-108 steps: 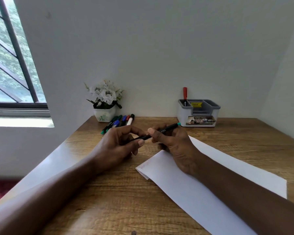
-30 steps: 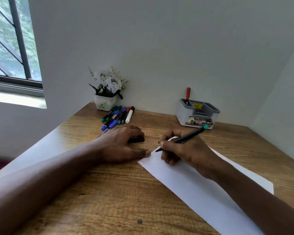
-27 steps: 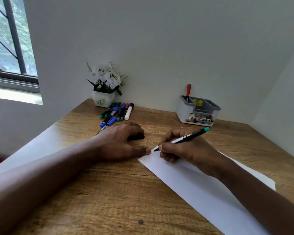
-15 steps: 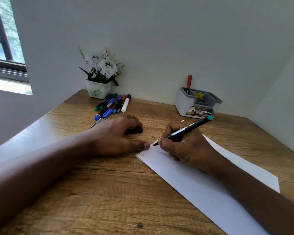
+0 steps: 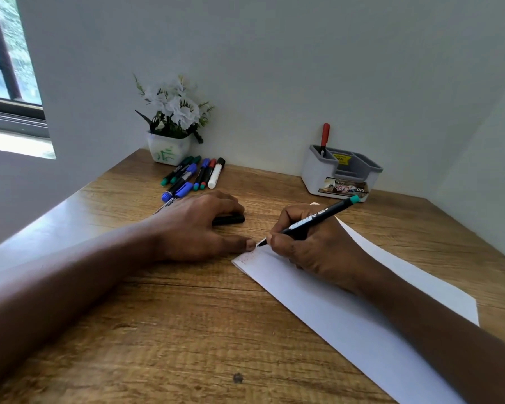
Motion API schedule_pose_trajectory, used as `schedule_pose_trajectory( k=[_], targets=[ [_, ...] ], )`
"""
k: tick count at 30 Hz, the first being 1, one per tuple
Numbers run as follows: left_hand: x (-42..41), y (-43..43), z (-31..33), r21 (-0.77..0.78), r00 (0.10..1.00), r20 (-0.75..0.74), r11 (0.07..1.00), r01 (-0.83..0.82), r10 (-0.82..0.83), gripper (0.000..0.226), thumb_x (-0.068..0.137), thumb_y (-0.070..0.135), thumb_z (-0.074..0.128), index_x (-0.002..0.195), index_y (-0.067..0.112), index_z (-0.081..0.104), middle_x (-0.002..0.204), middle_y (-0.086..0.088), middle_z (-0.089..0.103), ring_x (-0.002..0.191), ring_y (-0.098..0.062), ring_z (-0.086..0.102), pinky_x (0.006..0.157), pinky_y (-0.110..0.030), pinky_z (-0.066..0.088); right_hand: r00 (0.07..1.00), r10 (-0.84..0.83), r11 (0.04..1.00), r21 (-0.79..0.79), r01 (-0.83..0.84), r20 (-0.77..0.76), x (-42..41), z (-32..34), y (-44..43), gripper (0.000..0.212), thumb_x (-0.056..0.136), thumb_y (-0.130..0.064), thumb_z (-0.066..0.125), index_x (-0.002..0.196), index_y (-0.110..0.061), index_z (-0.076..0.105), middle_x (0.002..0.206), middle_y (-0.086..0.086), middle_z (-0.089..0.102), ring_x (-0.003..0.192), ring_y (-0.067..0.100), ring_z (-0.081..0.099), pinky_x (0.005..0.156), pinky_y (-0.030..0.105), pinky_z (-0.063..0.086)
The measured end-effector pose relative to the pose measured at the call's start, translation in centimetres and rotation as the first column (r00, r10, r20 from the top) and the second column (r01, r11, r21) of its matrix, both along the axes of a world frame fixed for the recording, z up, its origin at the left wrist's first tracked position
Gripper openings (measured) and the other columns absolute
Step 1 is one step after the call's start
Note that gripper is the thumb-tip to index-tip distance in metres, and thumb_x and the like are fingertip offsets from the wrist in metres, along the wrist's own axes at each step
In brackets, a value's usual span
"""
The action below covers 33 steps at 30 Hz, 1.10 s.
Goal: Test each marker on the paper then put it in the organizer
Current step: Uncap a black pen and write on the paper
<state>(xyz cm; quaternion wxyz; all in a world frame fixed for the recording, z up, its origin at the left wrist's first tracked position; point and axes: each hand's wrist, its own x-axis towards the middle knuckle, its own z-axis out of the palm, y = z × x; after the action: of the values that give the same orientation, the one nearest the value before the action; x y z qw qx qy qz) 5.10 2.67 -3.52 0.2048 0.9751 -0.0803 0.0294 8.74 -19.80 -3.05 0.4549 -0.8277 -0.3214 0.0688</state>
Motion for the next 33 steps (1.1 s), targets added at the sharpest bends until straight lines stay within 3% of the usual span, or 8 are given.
schedule_pose_trajectory(
  k=[8,14,18,22,28,33],
  targets=[
    [0.16,0.17,-0.17,-0.008,1.0,0.0,1.0,0.003,-0.003,0.077,0.08,0.075,0.059,0.147,0.04,0.044,0.158,0.016,0.036,0.141,-0.007,0.036,0.113,-0.036,0.037,1.0,0.016,1.0,-0.018,-0.015,0.005,-0.22,0.41,0.0,0.015,0.085,-0.009,0.076,0.074,-0.013,0.067,0.069,0.004,0.067,0.052,0.003,0.054,0.049,0.019,0.044],
    [0.15,0.05,-0.04,-0.015,1.0,-0.004,1.0,0.005,-0.005,0.078,0.08,0.073,0.06,0.148,0.037,0.044,0.158,0.014,0.037,0.141,-0.007,0.036,0.113,-0.033,0.036,0.999,-0.038,0.999,0.034,0.039,-0.025,-0.2,0.36,-0.14,0.014,0.085,-0.01,0.071,0.073,-0.01,0.063,0.056,0.003,0.06,0.047,0.011,0.053,0.045,0.019,0.043],
    [0.07,0.04,-0.02,-0.017,1.0,0.0,1.0,0.006,-0.006,0.077,0.081,0.072,0.06,0.148,0.037,0.044,0.158,0.015,0.036,0.141,-0.006,0.036,0.111,-0.03,0.034,0.998,-0.051,0.998,-0.038,0.052,0.022,-0.07,0.14,0.15,0.01,0.085,-0.013,0.074,0.077,-0.011,0.068,0.061,-0.002,0.065,0.049,0.004,0.056,0.048,0.019,0.047],
    [0.01,-0.04,0.02,-0.019,1.0,-0.007,1.0,0.005,-0.005,0.077,0.081,0.071,0.06,0.147,0.036,0.045,0.157,0.014,0.037,0.14,-0.006,0.037,0.107,-0.026,0.033,0.998,-0.065,0.998,-0.015,0.065,-0.007,-0.17,0.31,0.05,0.01,0.087,-0.011,0.072,0.079,-0.008,0.067,0.054,-0.004,0.062,0.045,0.005,0.055,0.044,0.016,0.044],
    [0.02,-0.05,0.04,-0.007,1.0,-0.009,1.0,-0.001,0.001,0.076,0.081,0.072,0.06,0.147,0.037,0.045,0.158,0.014,0.036,0.142,-0.007,0.035,0.113,-0.032,0.034,0.997,-0.061,0.998,-0.025,0.062,0.037,-0.25,0.16,0.06,0.01,0.087,-0.011,0.072,0.077,-0.012,0.068,0.054,-0.008,0.063,0.046,0.002,0.056,0.047,0.016,0.044],
    [-0.01,-0.09,0.14,-0.007,1.0,-0.011,1.0,0.001,-0.001,0.075,0.081,0.072,0.06,0.147,0.038,0.045,0.158,0.015,0.036,0.142,-0.007,0.035,0.114,-0.034,0.036,0.996,-0.084,0.996,0.013,0.083,0.015,0.0,0.1,0.03,0.011,0.087,-0.009,0.072,0.08,-0.004,0.067,0.054,-0.006,0.062,0.045,0.004,0.056,0.044,0.015,0.043]
  ],
)
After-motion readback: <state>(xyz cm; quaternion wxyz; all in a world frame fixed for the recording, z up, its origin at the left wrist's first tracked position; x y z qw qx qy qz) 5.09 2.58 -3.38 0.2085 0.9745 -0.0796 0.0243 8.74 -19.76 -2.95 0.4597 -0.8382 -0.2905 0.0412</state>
